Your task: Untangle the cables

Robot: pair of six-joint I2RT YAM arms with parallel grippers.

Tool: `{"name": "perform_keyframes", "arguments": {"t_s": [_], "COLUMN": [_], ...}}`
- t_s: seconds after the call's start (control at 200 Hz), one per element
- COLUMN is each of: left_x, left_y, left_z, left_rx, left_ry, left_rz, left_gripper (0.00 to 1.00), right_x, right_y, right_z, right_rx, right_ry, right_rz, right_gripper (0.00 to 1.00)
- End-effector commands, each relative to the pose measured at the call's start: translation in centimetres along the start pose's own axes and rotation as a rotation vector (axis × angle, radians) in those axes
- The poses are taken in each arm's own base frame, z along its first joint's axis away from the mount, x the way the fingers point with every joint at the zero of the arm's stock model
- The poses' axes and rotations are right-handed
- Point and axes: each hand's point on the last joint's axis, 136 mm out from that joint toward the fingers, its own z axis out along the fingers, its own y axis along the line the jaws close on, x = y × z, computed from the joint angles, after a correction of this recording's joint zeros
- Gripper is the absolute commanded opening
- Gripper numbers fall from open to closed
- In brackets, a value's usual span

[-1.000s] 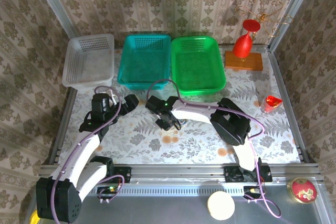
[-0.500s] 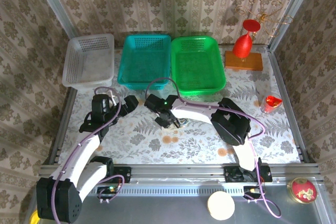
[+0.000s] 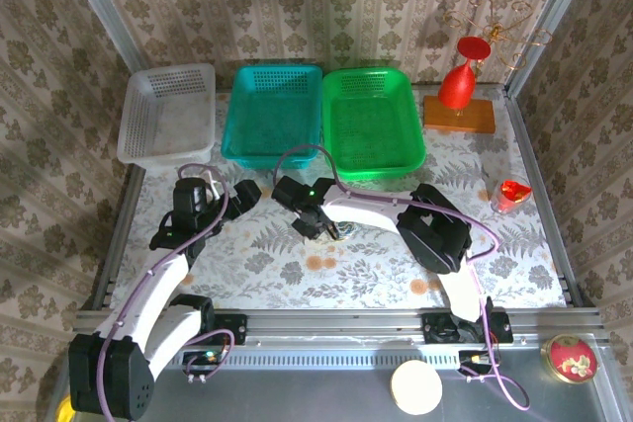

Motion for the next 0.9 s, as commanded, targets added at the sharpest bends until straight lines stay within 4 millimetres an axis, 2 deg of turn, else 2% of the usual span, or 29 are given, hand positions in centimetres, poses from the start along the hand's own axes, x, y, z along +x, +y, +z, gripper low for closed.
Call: {"name": "perform_keyframes", "arguments": {"t_s": [0.0, 0.275, 0.45, 0.525, 0.66, 0.89], "left_x": [-0.2, -0.4, -0.4, -0.4, -0.5, 0.2], "left_y": [-0.2, -0.3, -0.5, -0.5, -0.6, -1.5], "left_z": [0.2, 0.2, 0.0, -0.1, -0.5, -0.6], "left_rx": [0.016, 0.018, 0.020, 0.015, 0.013, 0.047], "left_ry": [-0.008, -0.009, -0.005, -0.004, -0.005, 0.027], "left_rz": [-0.019, -0.023, -0.019, -0.015, 0.001, 0.078], "left_gripper": [1.00, 1.00, 1.00, 1.00, 1.00, 1.00], "right_x": [1.3, 2.7, 2.6, 2.1, 1.0, -1.5], "right_y": [-0.7, -0.6, -0.5, -0.4, -0.3, 0.5], "right_z": [1.5, 3.2, 2.7, 1.5, -1.1, -7.1], "right_rx": [0.031, 0.016, -0.001, -0.017, -0.061, -0.206], "right_ry": [0.063, 0.113, 0.099, 0.071, 0.003, -0.164], "right_rz": [-0.021, -0.019, -0.013, -0.003, 0.027, 0.111], "right_gripper": [0.30, 0.24, 0.08, 0.00, 0.00, 0.00]}}
